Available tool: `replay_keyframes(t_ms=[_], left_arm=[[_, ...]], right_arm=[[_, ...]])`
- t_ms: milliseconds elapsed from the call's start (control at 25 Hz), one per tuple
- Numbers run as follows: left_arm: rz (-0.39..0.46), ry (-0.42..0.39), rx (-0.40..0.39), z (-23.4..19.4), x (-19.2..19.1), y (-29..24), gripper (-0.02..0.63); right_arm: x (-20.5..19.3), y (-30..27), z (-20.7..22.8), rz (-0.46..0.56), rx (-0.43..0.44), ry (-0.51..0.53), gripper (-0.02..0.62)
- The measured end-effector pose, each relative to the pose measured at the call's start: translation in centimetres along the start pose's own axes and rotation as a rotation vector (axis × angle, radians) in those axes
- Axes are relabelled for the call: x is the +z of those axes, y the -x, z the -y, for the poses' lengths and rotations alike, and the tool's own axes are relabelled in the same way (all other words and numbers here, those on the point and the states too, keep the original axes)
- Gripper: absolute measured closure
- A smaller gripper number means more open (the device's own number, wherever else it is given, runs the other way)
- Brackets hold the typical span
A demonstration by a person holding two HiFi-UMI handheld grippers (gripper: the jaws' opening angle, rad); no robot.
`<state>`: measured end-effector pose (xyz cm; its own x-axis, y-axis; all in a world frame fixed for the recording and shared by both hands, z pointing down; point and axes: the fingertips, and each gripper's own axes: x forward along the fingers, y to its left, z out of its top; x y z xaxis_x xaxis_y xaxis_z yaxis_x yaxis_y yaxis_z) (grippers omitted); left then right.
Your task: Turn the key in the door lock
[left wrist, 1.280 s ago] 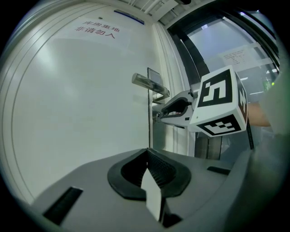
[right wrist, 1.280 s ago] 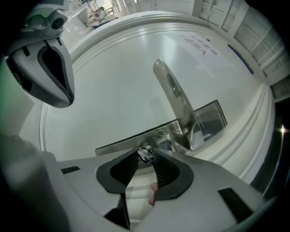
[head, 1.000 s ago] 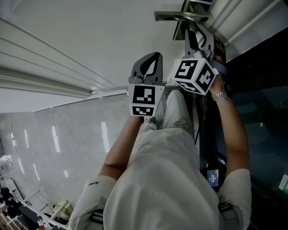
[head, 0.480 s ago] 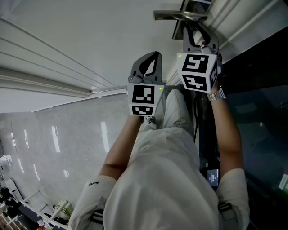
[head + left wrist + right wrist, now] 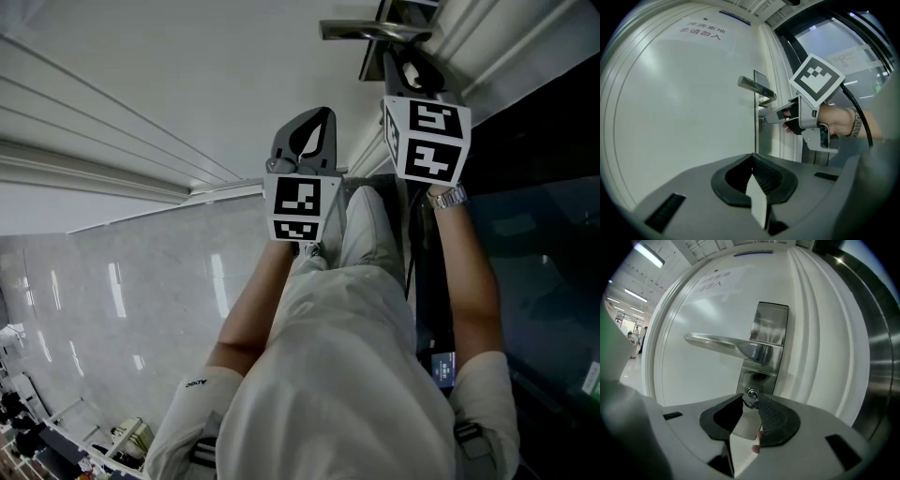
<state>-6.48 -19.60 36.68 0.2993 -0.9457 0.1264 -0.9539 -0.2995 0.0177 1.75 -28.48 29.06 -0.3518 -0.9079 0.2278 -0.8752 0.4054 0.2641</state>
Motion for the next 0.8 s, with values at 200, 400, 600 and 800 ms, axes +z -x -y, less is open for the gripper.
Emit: replay_keyframes(t_ms=[200, 400, 600, 800], left_arm=[[0.000, 0.004, 0.000, -0.01, -0.07, 0.05, 0.597], [0.004, 0.007, 0.004, -0.26, 0.06, 0.09, 0.598], [0.003, 0.009, 0.012, -0.64, 0.08, 0.19, 0.598], [0.006, 0.010, 0.008, -0.35, 0.13, 0.09, 0.598]], right_arm=[[-0.12, -0.03, 0.13, 0.016, 0.064, -0.170, 0.489], [-0.30, -0.01, 0.38, 0.021, 0.068, -0.261, 0.578], [-0.48, 0.00, 0.57, 0.011, 0.118, -0.449, 0.578], [-0.70, -0.10, 0.86, 0.035, 0.171, -0.768, 0.578]])
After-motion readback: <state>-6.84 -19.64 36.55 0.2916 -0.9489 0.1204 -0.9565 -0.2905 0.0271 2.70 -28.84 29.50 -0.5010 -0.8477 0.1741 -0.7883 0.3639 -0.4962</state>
